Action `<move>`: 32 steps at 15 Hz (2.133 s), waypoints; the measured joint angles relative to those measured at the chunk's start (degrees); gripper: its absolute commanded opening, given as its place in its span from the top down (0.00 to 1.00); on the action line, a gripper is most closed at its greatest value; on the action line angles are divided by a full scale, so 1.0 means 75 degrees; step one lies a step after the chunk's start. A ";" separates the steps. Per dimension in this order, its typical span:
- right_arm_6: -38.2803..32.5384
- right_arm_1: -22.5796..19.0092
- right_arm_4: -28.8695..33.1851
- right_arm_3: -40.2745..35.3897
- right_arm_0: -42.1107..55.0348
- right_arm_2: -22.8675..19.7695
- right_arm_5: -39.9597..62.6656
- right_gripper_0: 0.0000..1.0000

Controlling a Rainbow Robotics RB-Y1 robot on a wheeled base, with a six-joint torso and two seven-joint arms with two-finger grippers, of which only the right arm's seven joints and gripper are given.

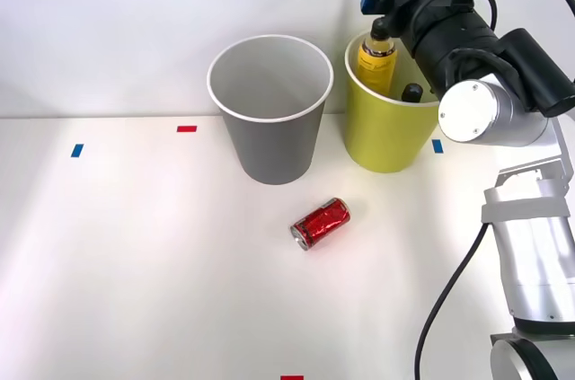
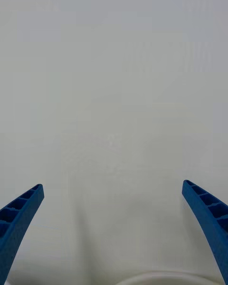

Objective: Put cans in the gray bin, plastic bottles in the light green bin

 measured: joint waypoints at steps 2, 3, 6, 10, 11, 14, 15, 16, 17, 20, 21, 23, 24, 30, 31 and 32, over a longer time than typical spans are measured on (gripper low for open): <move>0.0044 0.0009 -0.0141 -0.0003 0.0000 -0.0001 -0.0008 0.00; 0.0079 0.0009 -0.0222 -0.0003 0.0000 0.0000 -0.0029 0.00; 0.0171 -0.0025 -0.0473 -0.0025 0.0017 0.0027 -0.0219 0.00; 0.0253 -0.0316 -0.0752 -0.0922 0.0548 0.0200 -0.0430 0.00; 0.0255 -0.0428 -0.0941 -0.1279 0.0933 0.0272 -0.0506 0.00; 0.0245 -0.0801 -0.1685 -0.2238 0.2275 0.0588 -0.1387 0.00; 0.0248 -0.0971 -0.2016 -0.2490 0.2804 0.0755 -0.1813 0.00; 0.0251 -0.1148 -0.2242 -0.2716 0.3336 0.0938 -0.2213 0.00; 0.0247 -0.1335 -0.2358 -0.2937 0.3851 0.1123 -0.2562 0.00; 0.0251 -0.1700 -0.2443 -0.3432 0.5070 0.1485 -0.3173 0.00; 0.0278 -0.1733 -0.2424 -0.3524 0.5412 0.1538 -0.3296 0.00; 0.0381 -0.1765 -0.2317 -0.3653 0.5952 0.1583 -0.3438 0.00; 0.0457 -0.1772 -0.2235 -0.3692 0.6259 0.1591 -0.3451 0.00; 0.0881 -0.1877 -0.1791 -0.3716 0.7244 0.1712 -0.3452 0.00; 0.0936 -0.1835 -0.1735 -0.3716 0.7310 0.1720 -0.3452 0.00; 0.0990 -0.1810 -0.1668 -0.3716 0.7365 0.1723 -0.3452 0.00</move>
